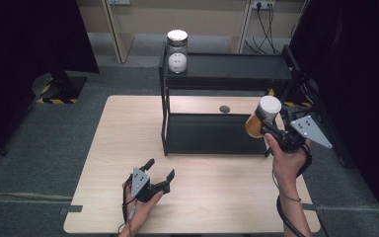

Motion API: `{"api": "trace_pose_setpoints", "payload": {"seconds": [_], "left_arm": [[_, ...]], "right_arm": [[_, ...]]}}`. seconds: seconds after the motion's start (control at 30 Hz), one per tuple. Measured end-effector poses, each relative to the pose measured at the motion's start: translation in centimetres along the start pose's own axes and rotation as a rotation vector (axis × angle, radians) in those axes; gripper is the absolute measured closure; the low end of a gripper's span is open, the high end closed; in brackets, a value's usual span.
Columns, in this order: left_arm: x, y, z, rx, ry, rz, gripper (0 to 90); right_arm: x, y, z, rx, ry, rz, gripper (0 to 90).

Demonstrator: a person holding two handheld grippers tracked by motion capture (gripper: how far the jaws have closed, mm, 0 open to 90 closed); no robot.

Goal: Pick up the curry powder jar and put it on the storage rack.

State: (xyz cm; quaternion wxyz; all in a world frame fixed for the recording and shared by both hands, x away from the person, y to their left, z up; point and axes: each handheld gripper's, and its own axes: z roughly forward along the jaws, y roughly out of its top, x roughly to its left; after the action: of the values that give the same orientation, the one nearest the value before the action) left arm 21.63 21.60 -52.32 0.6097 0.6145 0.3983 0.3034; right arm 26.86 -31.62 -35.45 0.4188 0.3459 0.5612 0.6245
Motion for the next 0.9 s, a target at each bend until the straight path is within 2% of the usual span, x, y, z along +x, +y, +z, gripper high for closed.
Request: {"api": "trace_pose_setpoints", "payload": {"seconds": [0.47, 0.9], "left_arm": [[0.0, 0.0, 0.0, 0.0, 0.001, 0.0, 12.7], [-0.1, 0.0, 0.0, 0.0, 0.001, 0.001, 12.7]], "right_arm": [[-0.5, 0.8, 0.5, -0.008, -0.02, 0.009, 33.9], [-0.7, 2.6, 1.2, -0.041, -0.029, 0.01, 33.9]]}}
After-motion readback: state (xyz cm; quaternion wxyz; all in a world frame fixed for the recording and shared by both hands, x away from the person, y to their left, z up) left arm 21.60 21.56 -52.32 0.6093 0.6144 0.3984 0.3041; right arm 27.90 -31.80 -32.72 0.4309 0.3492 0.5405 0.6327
